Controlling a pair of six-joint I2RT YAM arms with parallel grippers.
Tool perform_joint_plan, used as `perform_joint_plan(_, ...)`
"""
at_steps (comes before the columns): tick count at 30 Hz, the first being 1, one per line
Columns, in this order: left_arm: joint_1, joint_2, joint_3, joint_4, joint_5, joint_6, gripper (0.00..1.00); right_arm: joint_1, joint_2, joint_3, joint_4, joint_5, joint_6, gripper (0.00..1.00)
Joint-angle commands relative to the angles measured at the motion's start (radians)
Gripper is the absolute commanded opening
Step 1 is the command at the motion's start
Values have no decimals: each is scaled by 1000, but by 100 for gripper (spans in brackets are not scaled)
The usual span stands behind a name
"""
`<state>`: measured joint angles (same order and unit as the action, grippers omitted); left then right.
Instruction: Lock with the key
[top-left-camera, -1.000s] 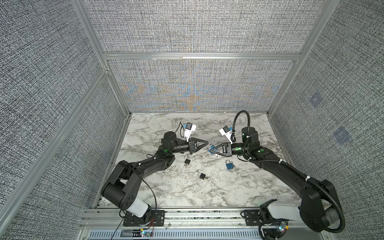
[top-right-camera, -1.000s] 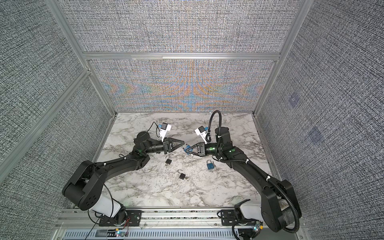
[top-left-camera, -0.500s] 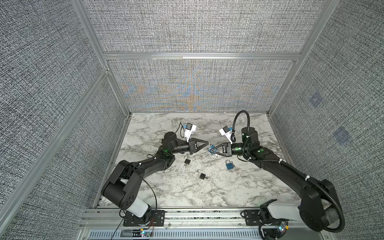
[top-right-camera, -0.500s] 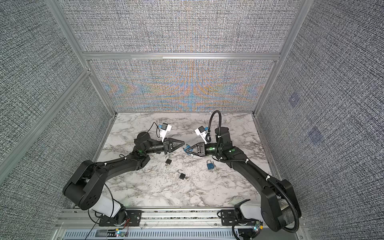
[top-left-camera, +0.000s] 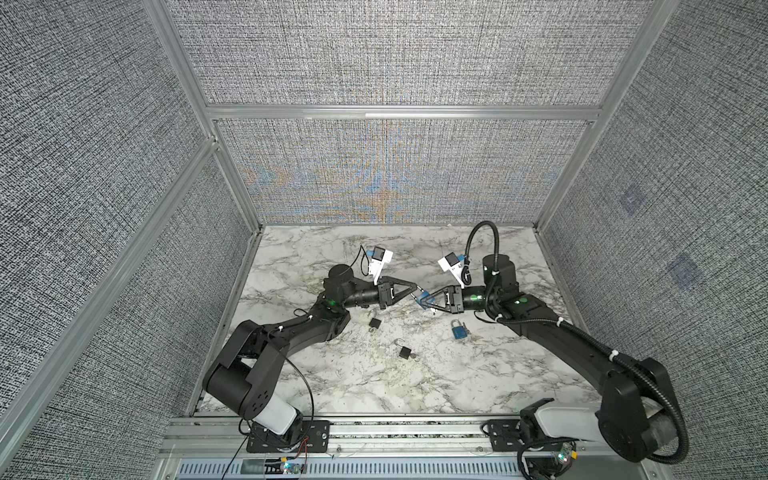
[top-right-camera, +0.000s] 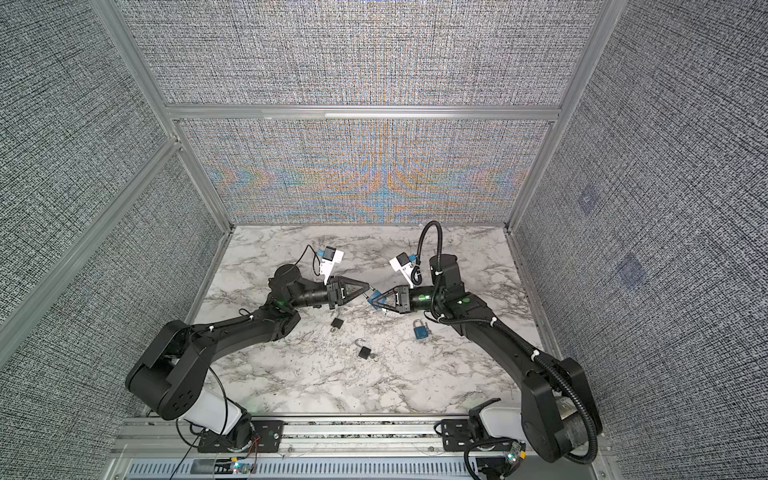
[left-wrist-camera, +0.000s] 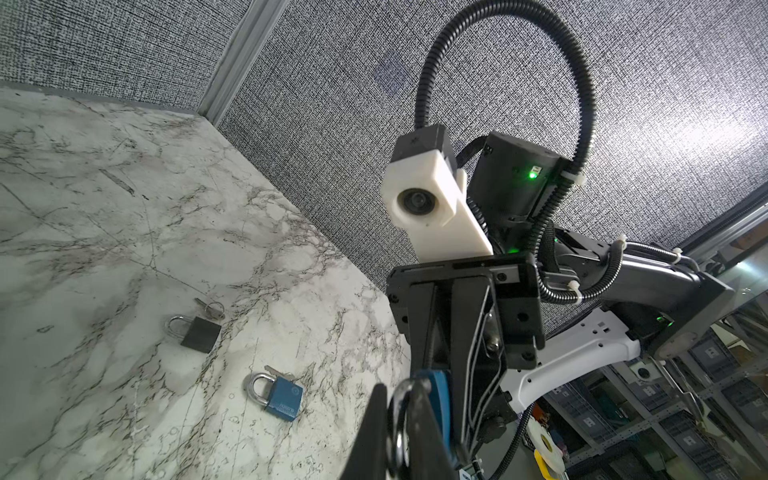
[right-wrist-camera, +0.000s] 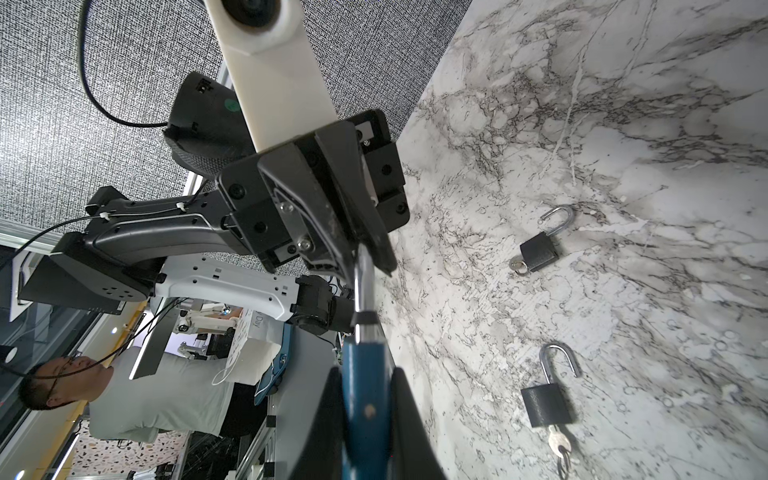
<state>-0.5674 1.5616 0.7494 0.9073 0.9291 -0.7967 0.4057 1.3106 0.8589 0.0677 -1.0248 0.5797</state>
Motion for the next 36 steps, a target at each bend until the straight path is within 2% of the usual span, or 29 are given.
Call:
perform_joint_plan(1, -25, 7, -5, -79, 88, 7, 0, 2, 0, 28, 143, 28, -20, 0)
perform_joint_plan(30, -46, 15, -13, -71, 87, 4, 0, -2, 26, 54, 136, 37, -34, 0)
perform_joint_plan(36, -42, 26, 0, -9, 111, -37, 0, -2, 27, 42, 115, 40, -45, 0)
